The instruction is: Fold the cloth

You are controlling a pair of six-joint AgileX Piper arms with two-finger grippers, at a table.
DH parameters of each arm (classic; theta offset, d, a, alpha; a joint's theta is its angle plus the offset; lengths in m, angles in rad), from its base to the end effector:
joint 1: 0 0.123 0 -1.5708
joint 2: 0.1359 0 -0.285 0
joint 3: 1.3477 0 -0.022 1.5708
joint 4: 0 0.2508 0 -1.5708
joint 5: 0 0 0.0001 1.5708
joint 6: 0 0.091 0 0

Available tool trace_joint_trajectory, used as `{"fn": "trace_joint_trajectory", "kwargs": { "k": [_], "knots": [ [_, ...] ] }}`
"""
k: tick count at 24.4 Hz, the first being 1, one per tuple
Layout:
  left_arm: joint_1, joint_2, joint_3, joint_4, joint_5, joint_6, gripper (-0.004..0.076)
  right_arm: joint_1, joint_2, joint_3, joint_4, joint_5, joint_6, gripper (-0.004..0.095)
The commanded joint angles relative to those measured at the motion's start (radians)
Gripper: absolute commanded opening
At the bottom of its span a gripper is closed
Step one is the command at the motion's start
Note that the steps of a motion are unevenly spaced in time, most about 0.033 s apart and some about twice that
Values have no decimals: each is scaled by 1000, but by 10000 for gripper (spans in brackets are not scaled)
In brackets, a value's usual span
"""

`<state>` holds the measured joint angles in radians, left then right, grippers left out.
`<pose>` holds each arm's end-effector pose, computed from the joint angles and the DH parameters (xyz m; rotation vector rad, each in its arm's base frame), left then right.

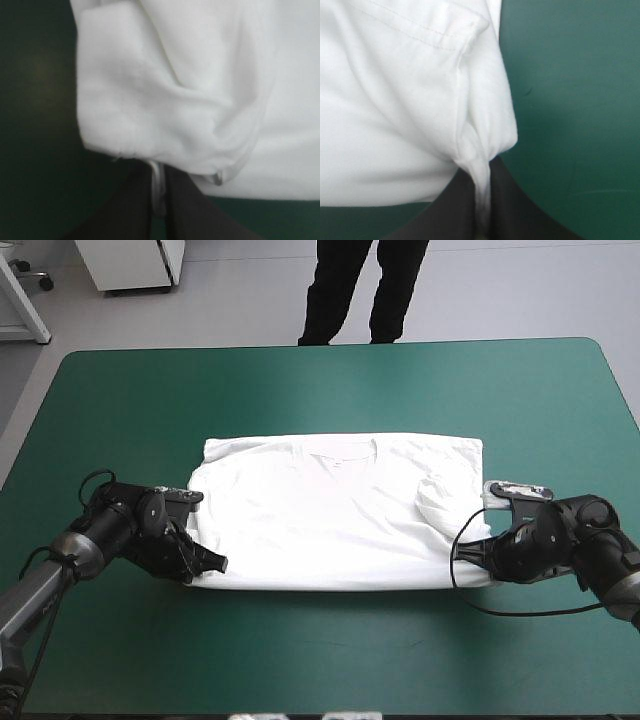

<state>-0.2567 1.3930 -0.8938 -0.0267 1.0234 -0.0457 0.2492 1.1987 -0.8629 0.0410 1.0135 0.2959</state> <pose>0.2305 -0.0627 0.2373 0.2985 2.9958 -0.0661 0.2021 0.0547 0.2730 0.0897 2.8481 0.1717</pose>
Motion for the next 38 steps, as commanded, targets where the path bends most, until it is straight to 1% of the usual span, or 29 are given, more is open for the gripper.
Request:
{"fn": "trace_joint_trajectory", "kwargs": {
  "k": [1, 3, 4, 6, 7, 9, 11, 15, 17, 21, 26, 28, 29, 31, 34, 36, 37, 38],
  "knots": [
    [-1, -54, -116, 46, 17, -7, -9, -1, -31, -110, -62, 26, 0, -17],
    [-1, -58, -195, 57, 17, -8, -9, -1, -29, -166, -74, 6, 0, -17],
    [-1, -52, -228, 72, -15, -8, -9, -1, -23, -193, -91, -35, 0, -17],
    [-1, -19, -281, 109, -44, -8, -9, -1, 20, -237, -128, -75, 0, -17],
    [-1, -3, -301, 115, -49, -11, -9, -1, 39, -253, -133, -78, 0, -17],
    [-1, 54, -368, 150, -60, -17, -9, -1, 111, -323, -163, -89, 0, -17],
    [-1, 140, -476, 163, -71, -21, -9, -7, 214, -417, -213, -107, 7, -17],
    [-1, 279, -660, 185, -79, -21, -9, -63, 383, -594, -213, -109, 5, -17],
    [-1, 355, -745, 210, -75, -26, -9, -83, 459, -669, -205, -104, -29, -17],
    [-1, 437, -814, 212, -75, -26, -9, -90, 549, -753, -201, -96, -41, -17],
    [-1, 513, -845, 213, -93, -26, -9, -90, 631, -816, -171, -112, -57, -16],
    [-1, 524, -847, 215, -106, -26, 1, -90, 649, -831, -162, -111, -63, 9],
    [-1, 528, -847, 217, -113, -14, 19, -90, 655, -837, -158, -109, -68, 38],
    [-1, 528, -849, 219, -115, 0, 106, -90, 663, -838, -154, -104, -73, 151],
    [-1, 526, -861, 219, -101, 25, 323, -90, 663, -838, -154, -100, -73, 389],
    [-1, 520, -888, 225, -83, 23, 455, -90, 658, -840, -154, -95, -73, 508],
    [-1, 517, -905, 234, -69, 20, 512, -90, 655, -840, -154, -92, -73, 543],
    [-1, 512, -923, 242, -51, 20, 545, -90, 648, -840, -154, -90, -73, 565]
  ]
}}
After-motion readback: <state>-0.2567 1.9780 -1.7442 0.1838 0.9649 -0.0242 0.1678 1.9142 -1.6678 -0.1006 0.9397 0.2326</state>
